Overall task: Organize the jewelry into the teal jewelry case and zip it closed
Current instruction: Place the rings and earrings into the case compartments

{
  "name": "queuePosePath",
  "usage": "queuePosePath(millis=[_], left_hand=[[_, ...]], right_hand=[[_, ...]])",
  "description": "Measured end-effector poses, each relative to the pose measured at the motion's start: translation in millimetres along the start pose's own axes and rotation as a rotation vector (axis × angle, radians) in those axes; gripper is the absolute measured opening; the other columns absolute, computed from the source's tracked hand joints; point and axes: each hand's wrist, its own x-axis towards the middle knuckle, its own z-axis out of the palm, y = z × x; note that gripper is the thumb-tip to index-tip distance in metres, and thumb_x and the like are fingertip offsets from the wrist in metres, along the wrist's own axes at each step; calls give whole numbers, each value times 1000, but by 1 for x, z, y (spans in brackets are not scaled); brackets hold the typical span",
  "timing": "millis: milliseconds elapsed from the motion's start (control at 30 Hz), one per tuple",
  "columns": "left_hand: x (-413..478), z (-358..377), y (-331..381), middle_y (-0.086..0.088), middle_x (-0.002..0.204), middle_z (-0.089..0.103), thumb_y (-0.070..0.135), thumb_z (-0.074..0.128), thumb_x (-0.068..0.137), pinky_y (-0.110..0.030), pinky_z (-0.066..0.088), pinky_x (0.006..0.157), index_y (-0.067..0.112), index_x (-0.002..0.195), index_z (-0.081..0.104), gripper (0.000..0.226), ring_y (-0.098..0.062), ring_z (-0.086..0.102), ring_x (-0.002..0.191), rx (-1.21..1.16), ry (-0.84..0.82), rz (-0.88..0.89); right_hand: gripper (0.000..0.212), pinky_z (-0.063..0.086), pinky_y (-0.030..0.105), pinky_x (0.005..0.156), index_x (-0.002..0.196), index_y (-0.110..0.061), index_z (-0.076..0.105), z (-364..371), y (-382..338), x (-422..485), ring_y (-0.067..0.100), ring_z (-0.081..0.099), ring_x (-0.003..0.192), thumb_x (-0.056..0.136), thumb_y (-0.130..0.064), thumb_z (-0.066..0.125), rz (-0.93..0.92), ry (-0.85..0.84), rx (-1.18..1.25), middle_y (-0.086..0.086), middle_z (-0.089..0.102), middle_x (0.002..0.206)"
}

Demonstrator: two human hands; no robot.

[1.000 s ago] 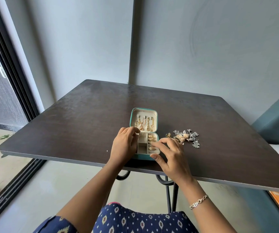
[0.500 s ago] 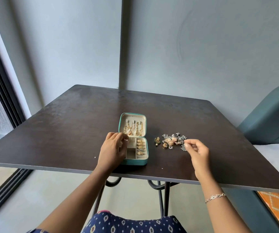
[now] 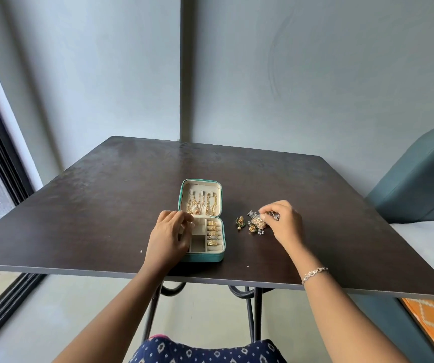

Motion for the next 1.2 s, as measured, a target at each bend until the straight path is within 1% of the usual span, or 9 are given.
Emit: queuePosePath(millis=[267, 367, 633, 800, 900, 1000, 1067, 1133, 1200], left_hand=[[0, -2, 1, -4, 97, 68, 15, 57, 86, -30, 44, 74, 10, 92, 64, 11, -22, 54, 96, -25, 7, 11], [1, -4, 0, 1, 93, 68, 25, 51, 81, -30, 44, 75, 13, 90, 64, 19, -19, 56, 91, -82, 28, -17], [1, -9, 14, 10, 89, 61, 27, 50, 81, -32, 47, 73, 12, 91, 64, 22, -15, 57, 87, -193, 59, -32], [11, -9, 27, 2, 91, 68, 22, 55, 85, -29, 45, 71, 11, 90, 63, 14, -8, 54, 78, -210, 49, 19], [17, -7, 34, 1, 89, 68, 15, 59, 84, -29, 46, 69, 9, 88, 63, 8, -12, 57, 74, -232, 28, 35], [21, -3, 42, -2, 86, 69, 6, 62, 84, -24, 47, 67, 8, 86, 63, 4, -14, 61, 72, -283, -17, 19], [24, -2, 47, -2, 85, 68, 5, 61, 84, -14, 44, 64, 9, 84, 63, 4, -12, 61, 72, -341, -34, -7], [26, 0, 54, -1, 83, 67, 4, 61, 84, -9, 42, 63, 10, 83, 63, 7, -8, 60, 72, -400, -37, -42], [29, 1, 59, 3, 76, 64, 3, 61, 83, -8, 41, 63, 11, 81, 63, 9, -1, 57, 69, -438, -46, -68]], right_hand=[[8, 28, 20, 69, 80, -14, 74, 5, -10, 14, 21, 53, 98, 75, -10, 69, 21, -194, -163, 7, 60, 100], [7, 28, 21, 67, 77, -15, 73, 4, -10, 14, 21, 52, 98, 75, -10, 68, 40, -205, -183, 4, 59, 95], [8, 30, 23, 69, 83, -15, 72, 7, -10, 13, 22, 52, 101, 77, -11, 69, 42, -224, -207, 5, 63, 97], [6, 29, 23, 69, 79, -15, 72, 7, -12, 12, 22, 51, 99, 78, -12, 68, 30, -230, -213, 3, 62, 93], [7, 28, 24, 67, 78, -15, 71, 5, -12, 11, 20, 50, 94, 78, -11, 66, 11, -223, -223, 2, 59, 88], [8, 32, 25, 61, 74, -16, 70, 1, -13, 13, 16, 51, 80, 76, -9, 67, 49, -165, -110, -2, 56, 80], [11, 36, 15, 59, 71, -17, 69, -3, -13, 16, 13, 53, 70, 75, -7, 67, 95, -117, 32, -1, 60, 76], [18, 42, 20, 64, 67, -18, 67, -8, -14, 17, 13, 55, 67, 76, -2, 65, 139, -94, 250, 0, 64, 72], [23, 42, 21, 60, 67, -17, 66, -11, -15, 16, 13, 51, 62, 79, 2, 62, 208, -82, 461, 1, 61, 67]])
